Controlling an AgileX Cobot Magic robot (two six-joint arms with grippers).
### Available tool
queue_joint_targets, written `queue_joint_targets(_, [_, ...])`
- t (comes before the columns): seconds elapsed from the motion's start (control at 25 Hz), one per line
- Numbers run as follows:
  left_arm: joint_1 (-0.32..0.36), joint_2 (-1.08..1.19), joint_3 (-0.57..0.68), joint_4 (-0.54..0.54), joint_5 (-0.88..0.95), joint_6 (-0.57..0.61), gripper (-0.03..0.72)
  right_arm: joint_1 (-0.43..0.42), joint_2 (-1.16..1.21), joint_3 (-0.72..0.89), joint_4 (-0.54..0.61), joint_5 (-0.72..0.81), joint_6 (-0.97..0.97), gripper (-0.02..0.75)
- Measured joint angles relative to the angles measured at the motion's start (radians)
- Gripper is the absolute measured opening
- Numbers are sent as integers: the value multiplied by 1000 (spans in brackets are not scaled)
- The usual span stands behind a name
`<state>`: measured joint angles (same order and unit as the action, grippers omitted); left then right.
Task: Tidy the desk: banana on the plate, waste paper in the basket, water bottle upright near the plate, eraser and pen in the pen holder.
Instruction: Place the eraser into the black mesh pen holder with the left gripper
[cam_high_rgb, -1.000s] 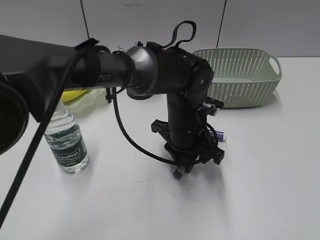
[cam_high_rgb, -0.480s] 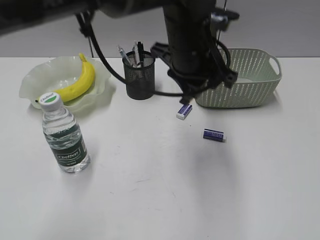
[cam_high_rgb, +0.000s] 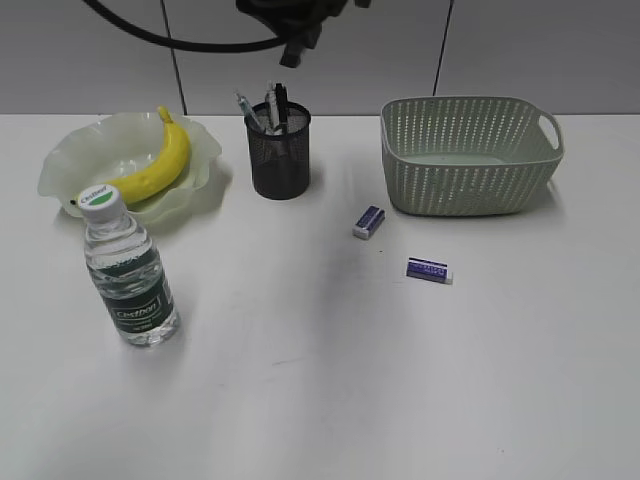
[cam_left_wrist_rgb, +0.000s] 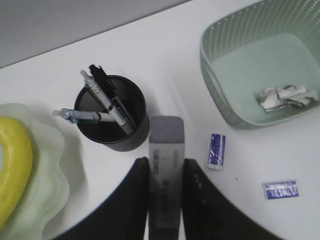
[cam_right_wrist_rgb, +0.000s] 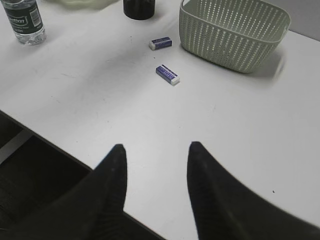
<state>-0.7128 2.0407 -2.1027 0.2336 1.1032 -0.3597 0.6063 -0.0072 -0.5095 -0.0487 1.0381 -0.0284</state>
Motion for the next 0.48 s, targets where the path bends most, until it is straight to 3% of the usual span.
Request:
queue_joint_targets(0.28, [164,0,67,-186,-224,-4,142,0,0,0,0,0,0,333])
queue_joint_targets(0.48, [209,0,221,-216,-471,-5,142,0,0,0,0,0,0,333])
